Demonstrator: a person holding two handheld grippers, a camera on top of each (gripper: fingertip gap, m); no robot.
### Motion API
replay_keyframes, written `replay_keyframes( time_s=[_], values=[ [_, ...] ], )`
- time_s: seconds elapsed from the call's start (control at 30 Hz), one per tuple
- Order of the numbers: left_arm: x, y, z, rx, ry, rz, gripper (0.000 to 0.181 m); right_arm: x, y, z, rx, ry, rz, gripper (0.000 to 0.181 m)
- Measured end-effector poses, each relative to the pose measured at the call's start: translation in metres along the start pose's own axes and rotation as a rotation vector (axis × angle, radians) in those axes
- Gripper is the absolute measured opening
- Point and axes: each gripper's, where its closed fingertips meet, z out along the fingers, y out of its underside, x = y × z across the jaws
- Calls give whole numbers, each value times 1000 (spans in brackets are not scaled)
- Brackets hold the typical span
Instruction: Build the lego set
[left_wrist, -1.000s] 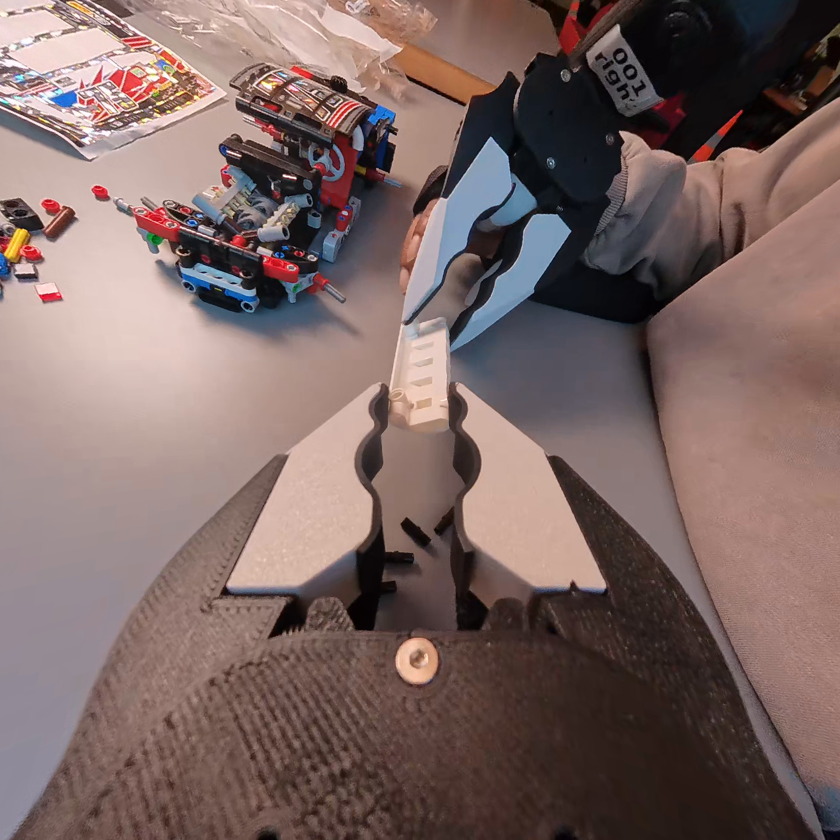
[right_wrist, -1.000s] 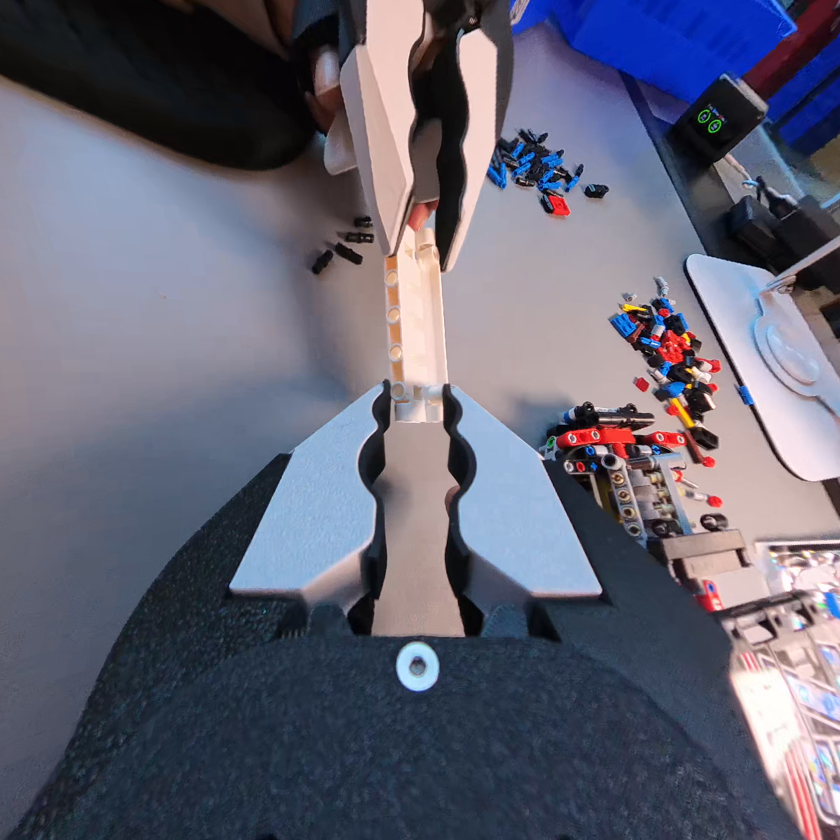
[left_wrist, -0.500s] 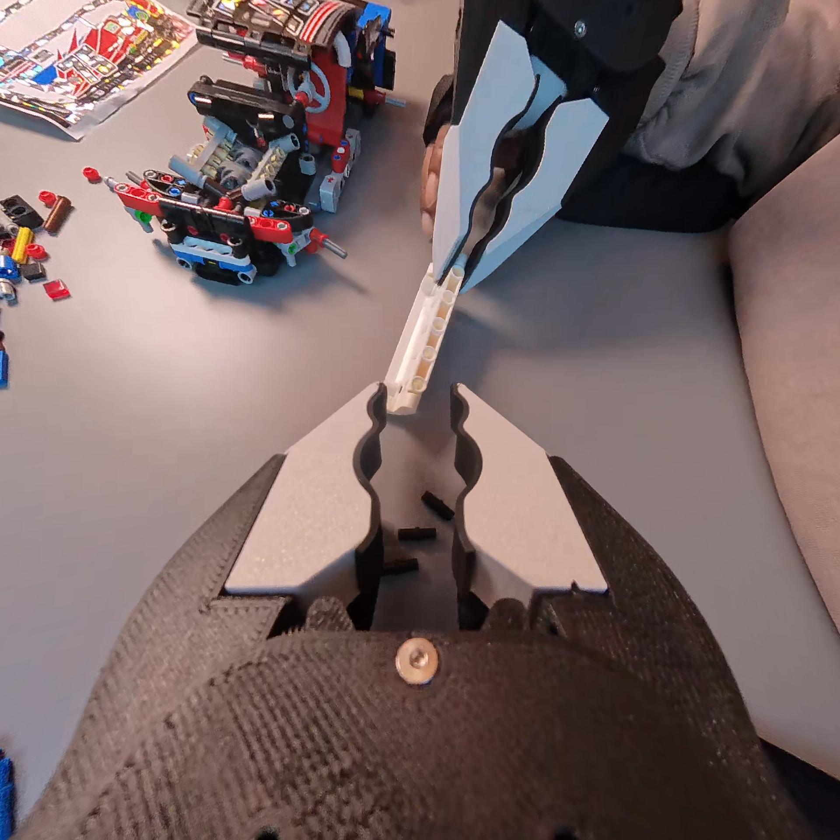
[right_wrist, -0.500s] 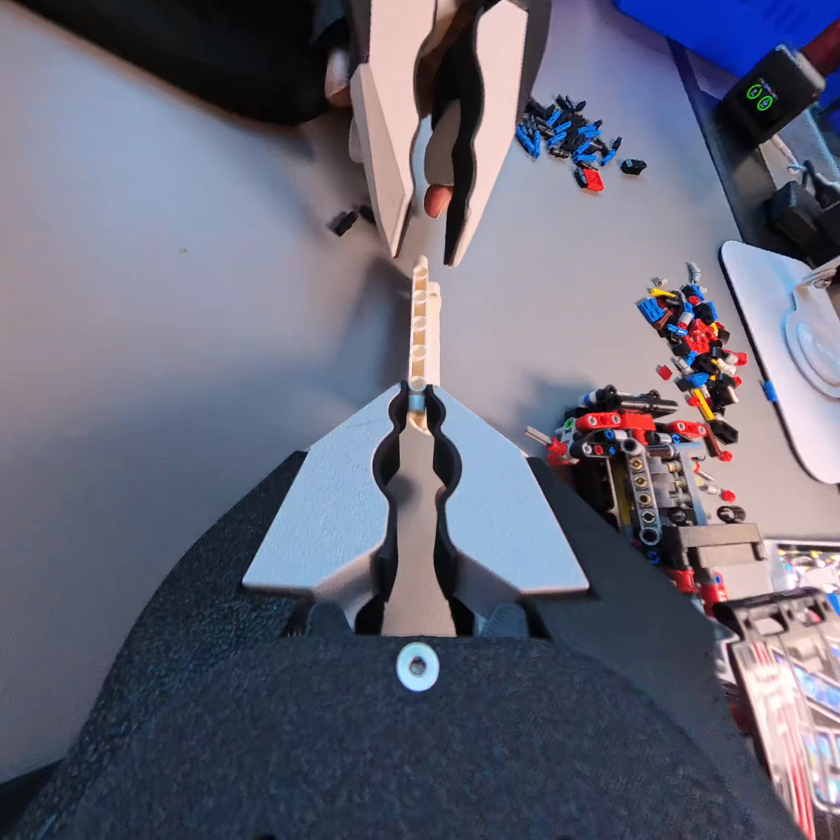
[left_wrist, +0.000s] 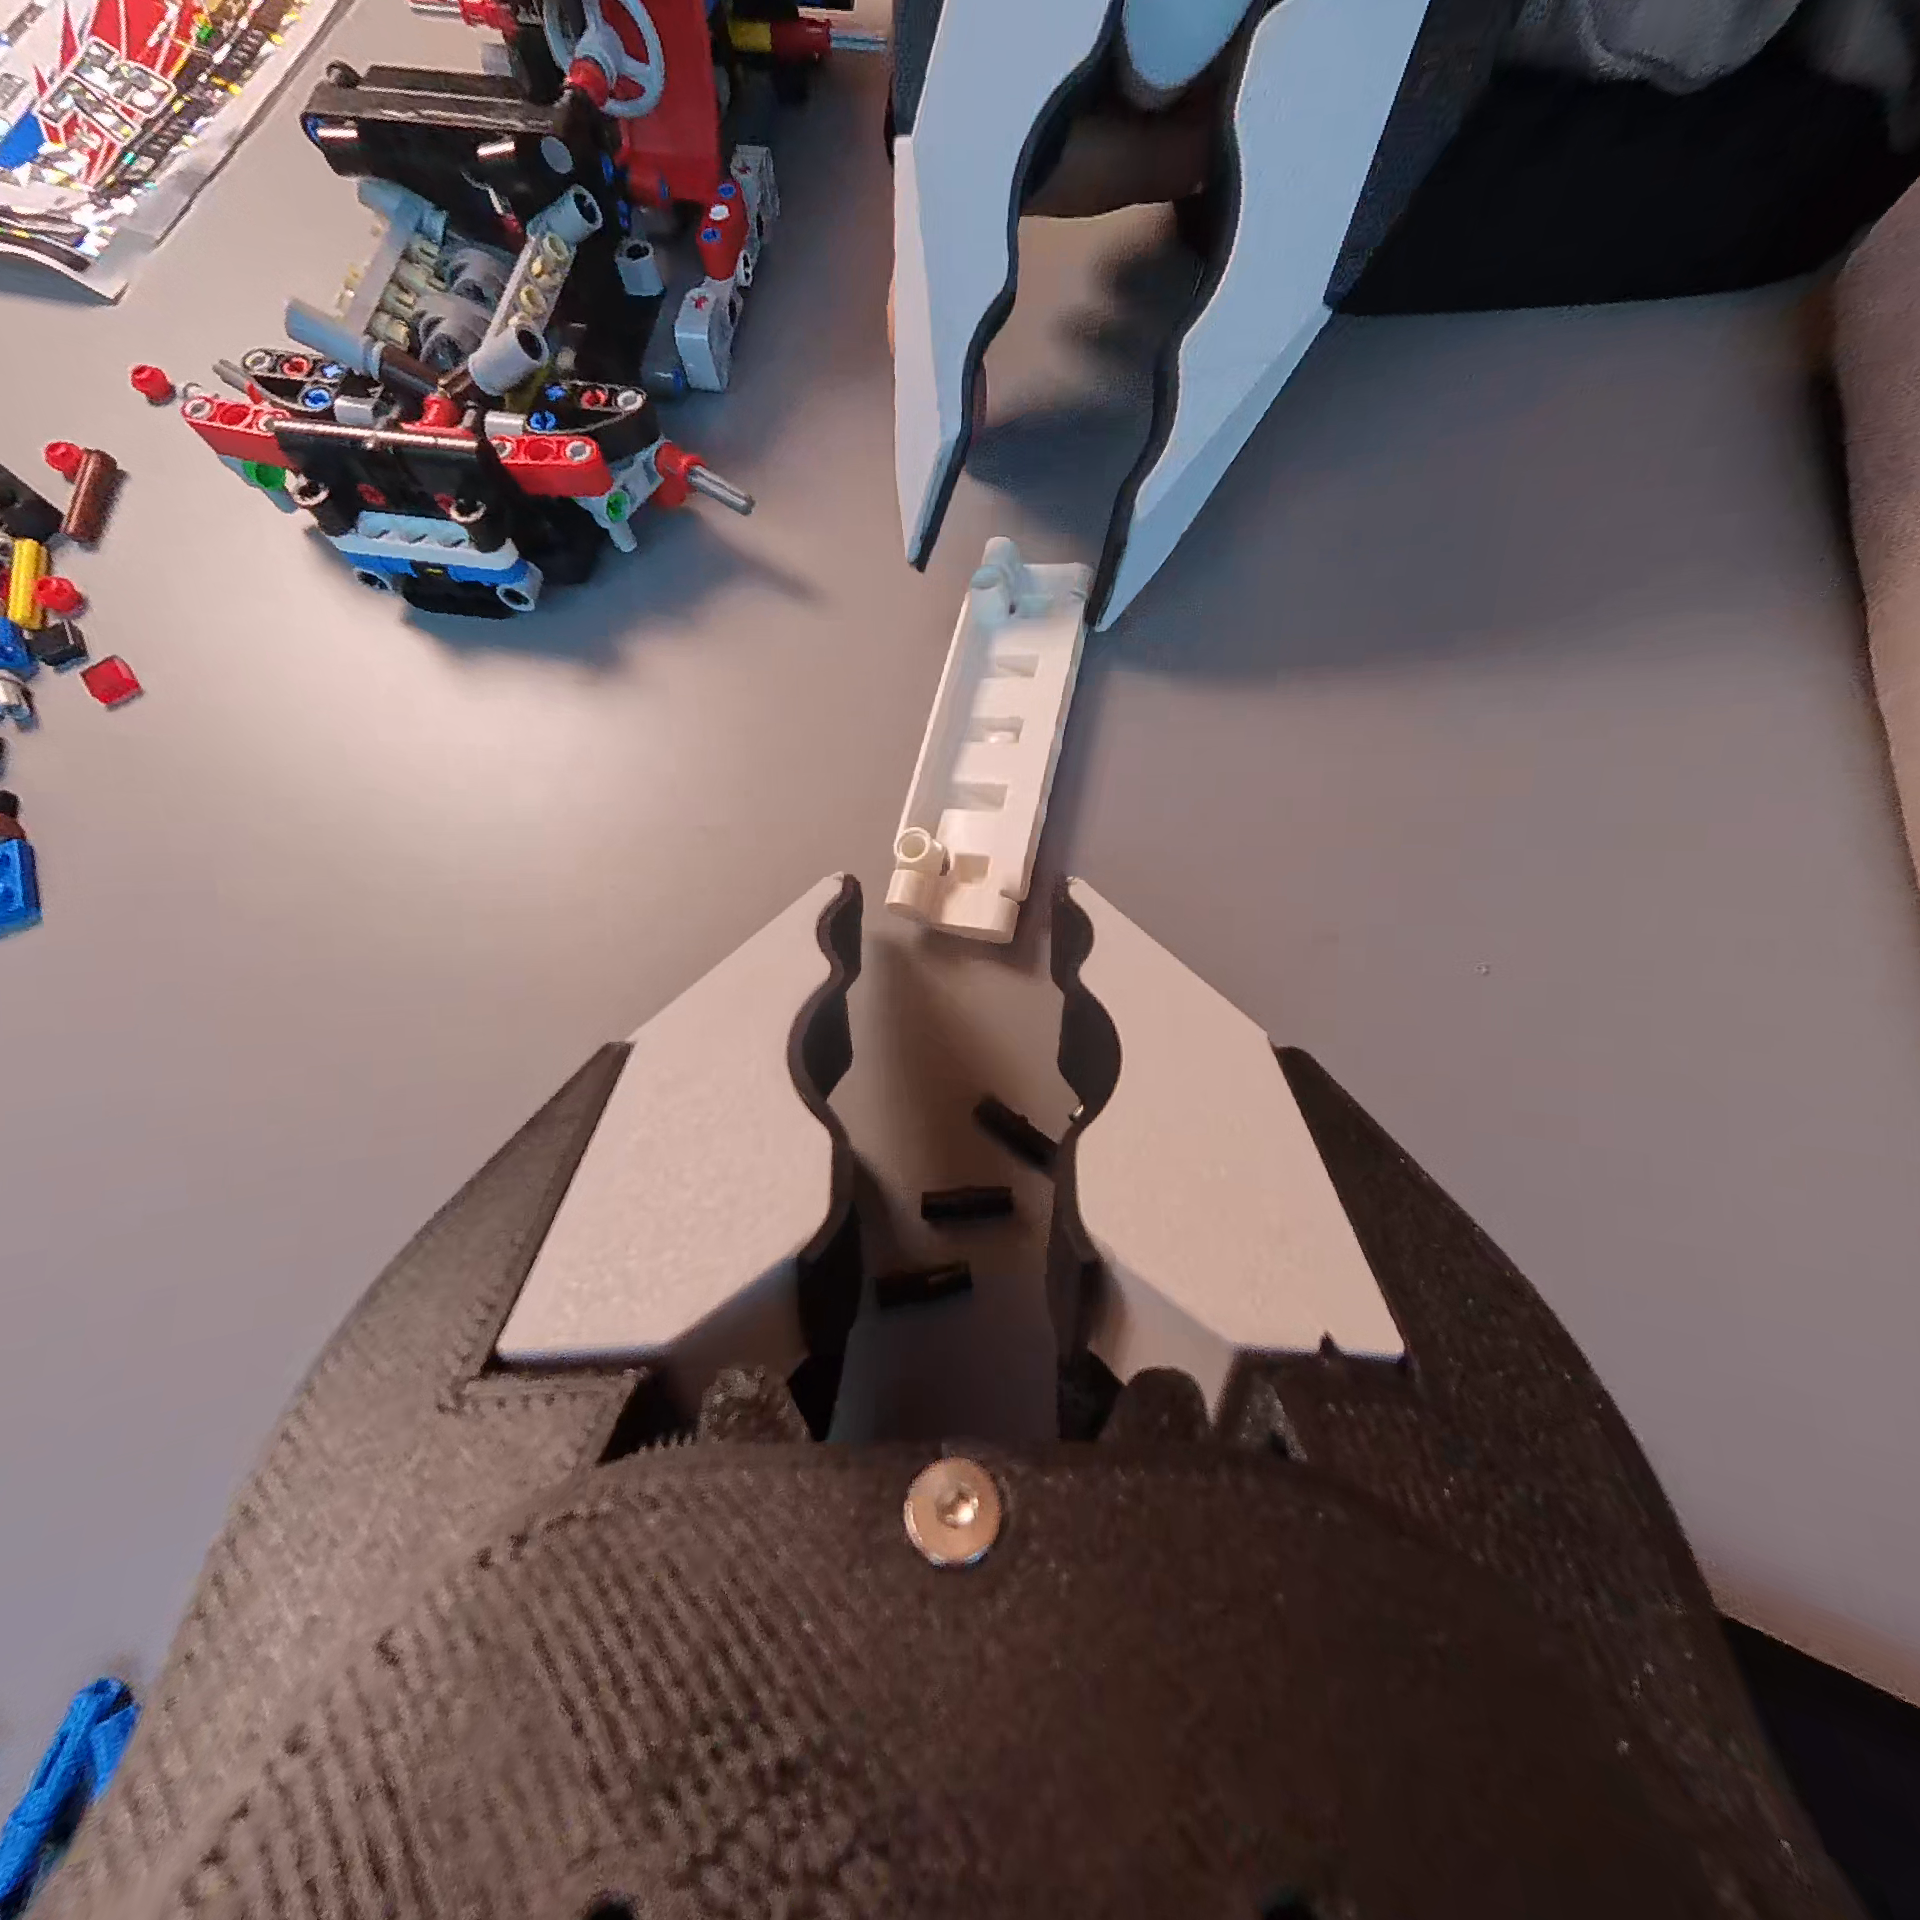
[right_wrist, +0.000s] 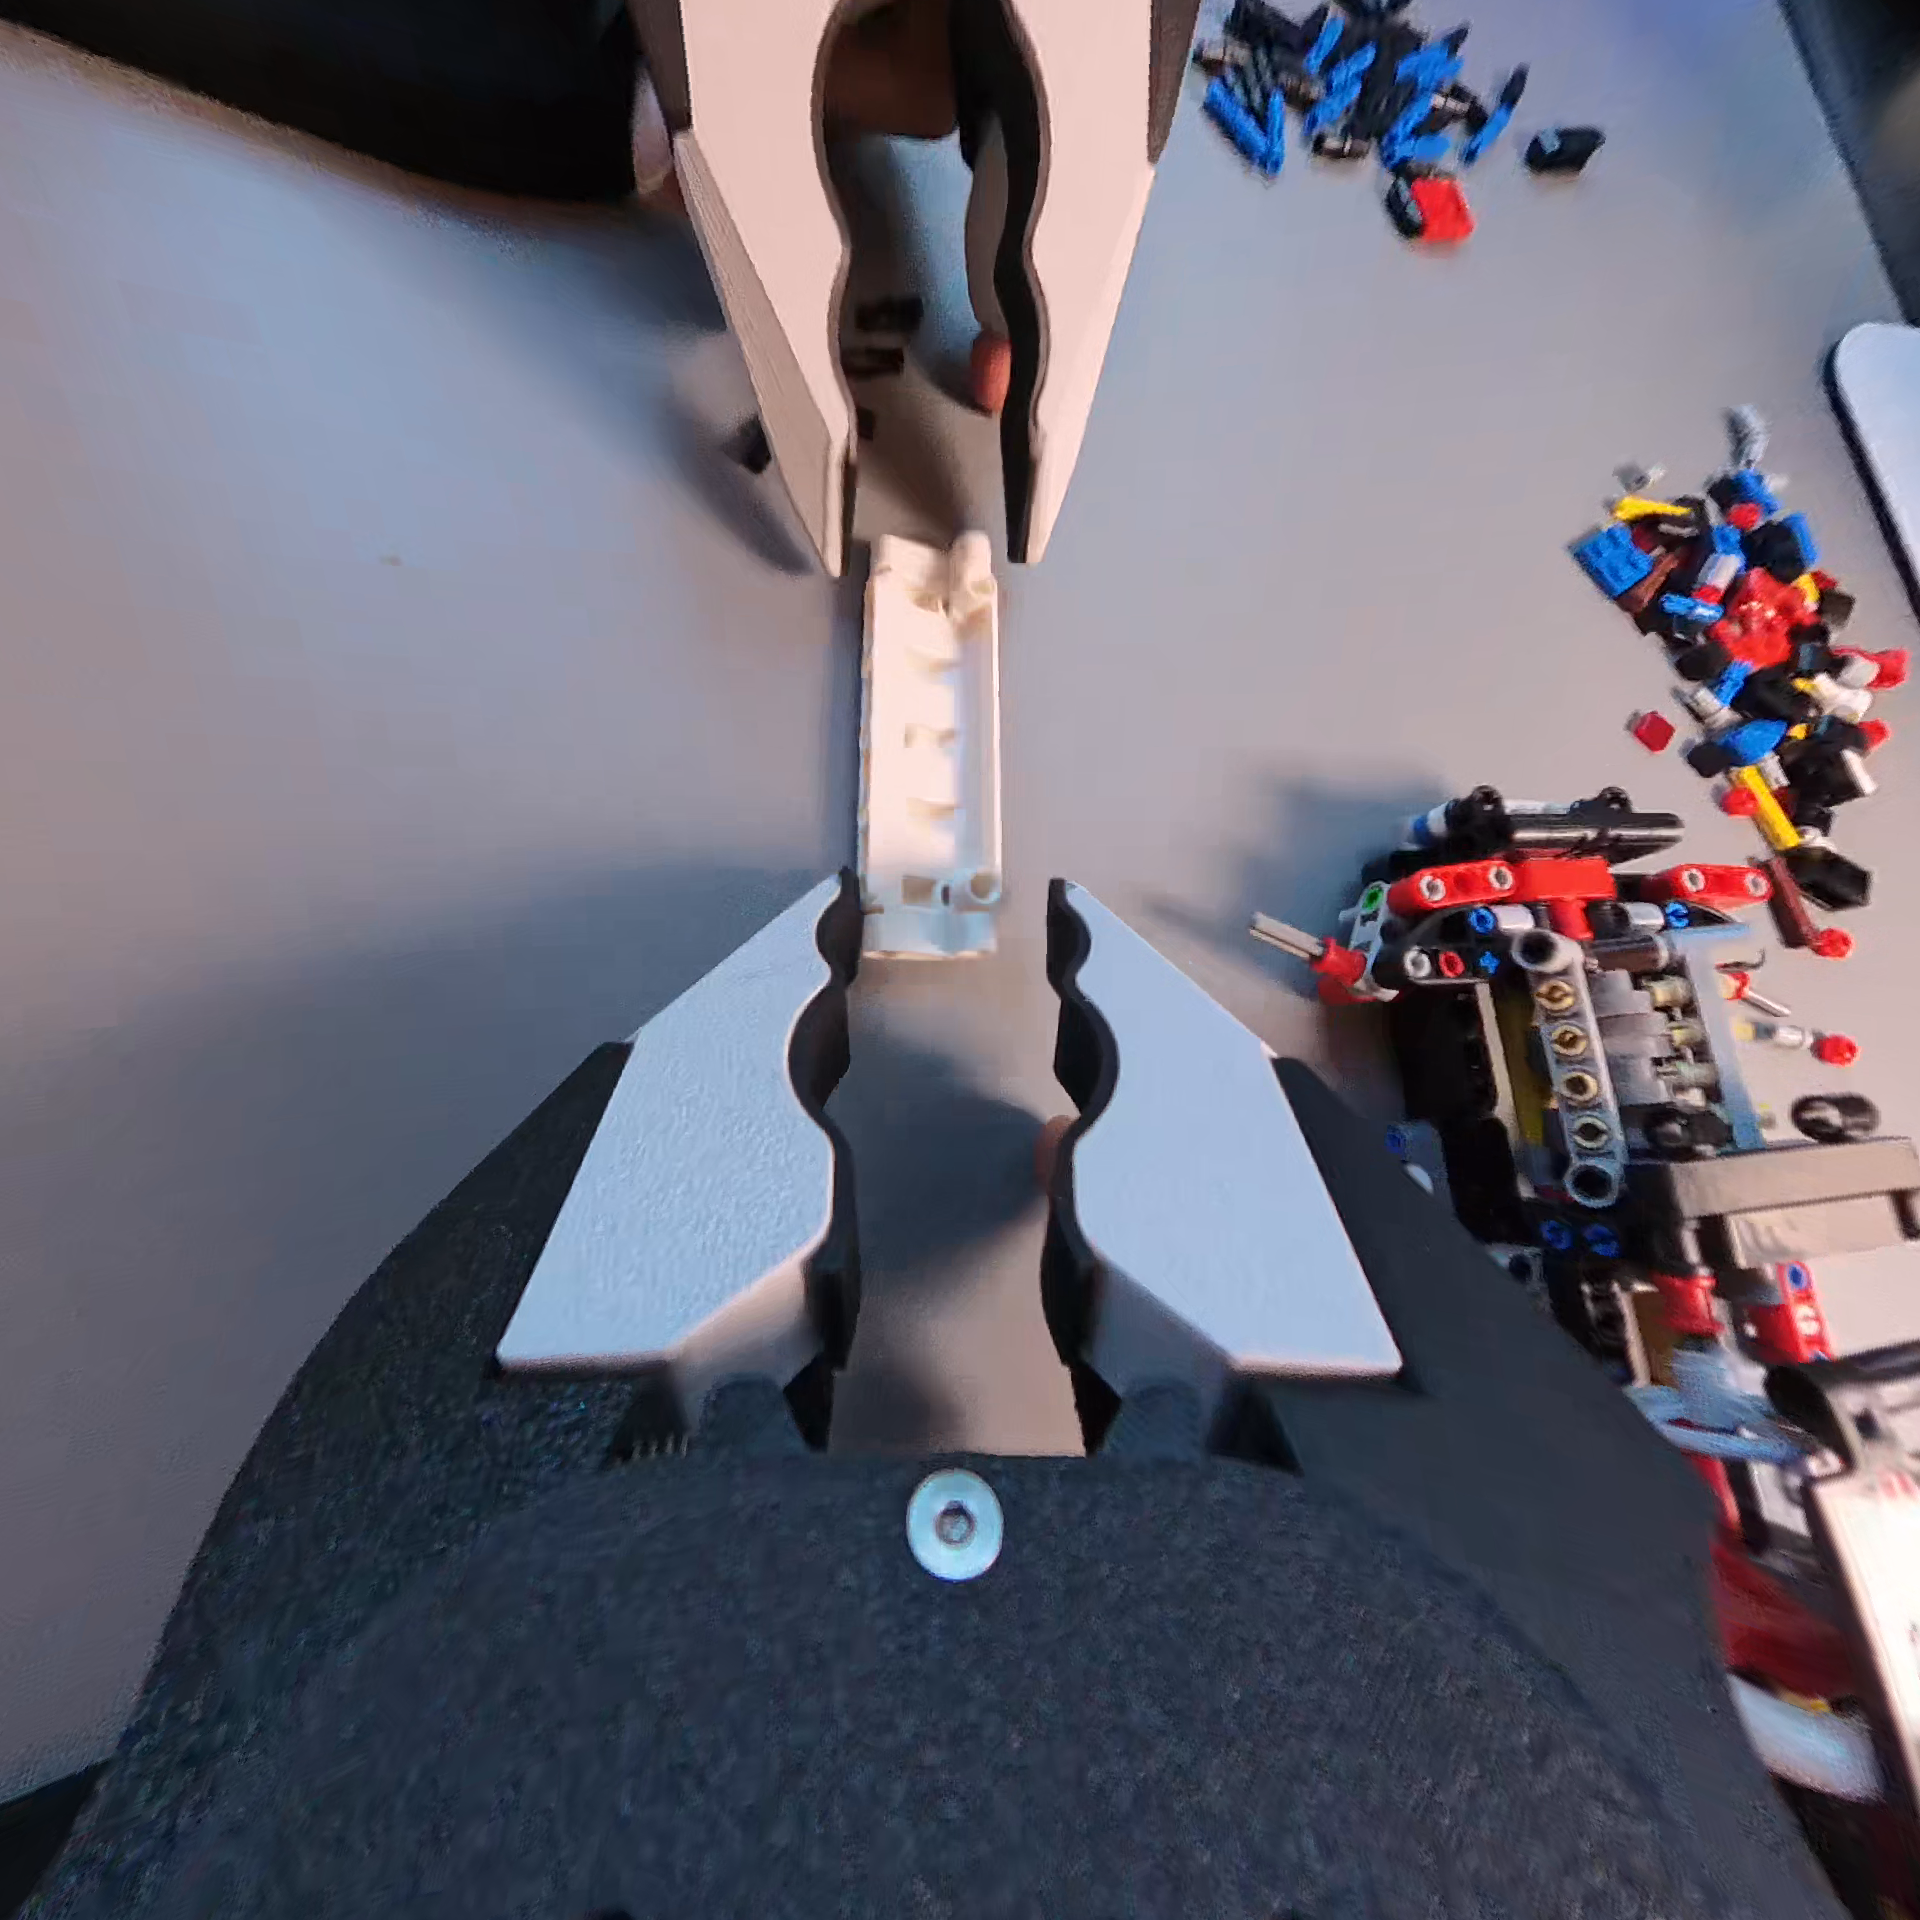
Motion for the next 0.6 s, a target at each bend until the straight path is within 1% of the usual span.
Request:
replay_keyframes(
  time_s=[0.07,0.13,0.23,0.27,0.33,0.4,0.5,0.6],
  values=[
    [1,1,0,-12,0,15,26,2,-1,2,-5,15,-24,25],
    [1,-1,-5,6,7,23,27,6,1,2,-25,44,-55,24],
    [-21,-9,-37,93,-61,-39,28,6,2,-1,-15,49,-61,28],
    [-28,-7,-49,105,-81,-48,27,6,1,-2,-5,51,-58,31],
    [-28,10,-67,48,-55,-51,25,8,-1,-6,16,67,-53,32],
    [-29,29,-73,-35,-63,-68,23,11,-4,-9,44,76,-41,31],
    [-15,41,-67,-105,2,-77,22,14,-8,-12,73,91,-30,31],
    [-9,51,-56,-182,7,-32,25,13,-9,-13,85,93,-27,31]
  ],
)
